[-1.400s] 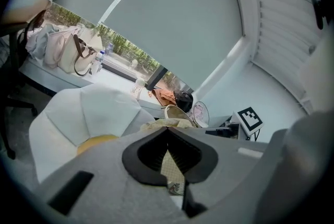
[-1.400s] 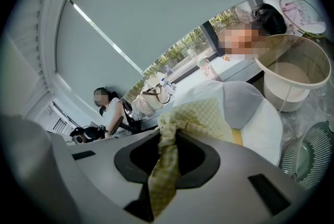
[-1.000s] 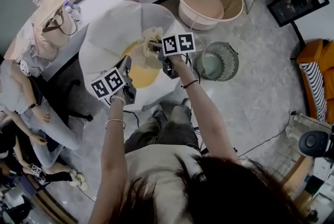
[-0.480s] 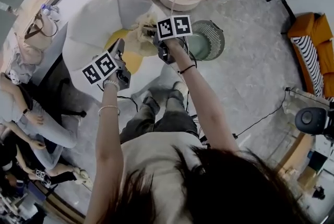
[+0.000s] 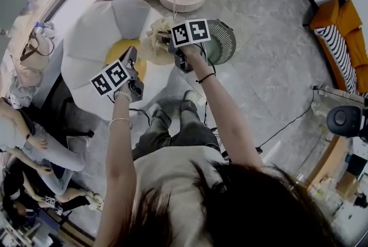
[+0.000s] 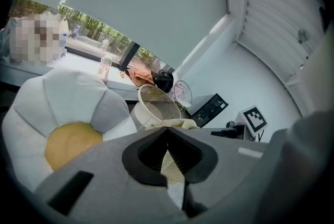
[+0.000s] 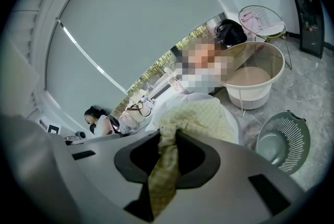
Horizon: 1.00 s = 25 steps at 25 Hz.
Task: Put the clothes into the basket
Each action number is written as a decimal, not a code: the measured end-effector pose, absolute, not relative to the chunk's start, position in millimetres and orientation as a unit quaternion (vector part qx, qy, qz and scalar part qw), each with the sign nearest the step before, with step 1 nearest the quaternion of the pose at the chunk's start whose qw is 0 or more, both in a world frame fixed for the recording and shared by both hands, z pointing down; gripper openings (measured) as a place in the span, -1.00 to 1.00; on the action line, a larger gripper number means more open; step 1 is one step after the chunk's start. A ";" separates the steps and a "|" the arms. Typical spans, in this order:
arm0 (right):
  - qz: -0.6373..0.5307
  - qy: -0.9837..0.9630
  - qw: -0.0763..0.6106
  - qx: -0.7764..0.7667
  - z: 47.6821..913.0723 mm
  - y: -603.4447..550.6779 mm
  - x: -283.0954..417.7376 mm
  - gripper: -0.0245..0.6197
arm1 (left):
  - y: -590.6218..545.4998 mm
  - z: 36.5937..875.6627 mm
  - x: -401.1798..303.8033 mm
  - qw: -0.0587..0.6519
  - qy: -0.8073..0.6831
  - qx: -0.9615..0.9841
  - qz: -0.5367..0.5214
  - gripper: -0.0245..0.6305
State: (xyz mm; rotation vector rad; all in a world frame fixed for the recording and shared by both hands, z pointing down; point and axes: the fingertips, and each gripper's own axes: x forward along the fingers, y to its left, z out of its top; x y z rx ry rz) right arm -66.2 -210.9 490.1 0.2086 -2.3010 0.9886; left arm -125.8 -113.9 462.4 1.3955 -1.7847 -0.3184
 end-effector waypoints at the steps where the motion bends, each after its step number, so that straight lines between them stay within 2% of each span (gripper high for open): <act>1: 0.374 -0.871 0.309 0.079 490.3 -214.8 -61.7 -0.70 | -118.4 462.4 -121.1 0.414 -0.709 0.556 -0.126 -0.89; 25: 0.374 -0.869 0.306 0.110 497.5 -318.3 42.9 -0.70 | -236.7 467.2 -16.7 0.417 -0.682 0.591 -0.109 -0.89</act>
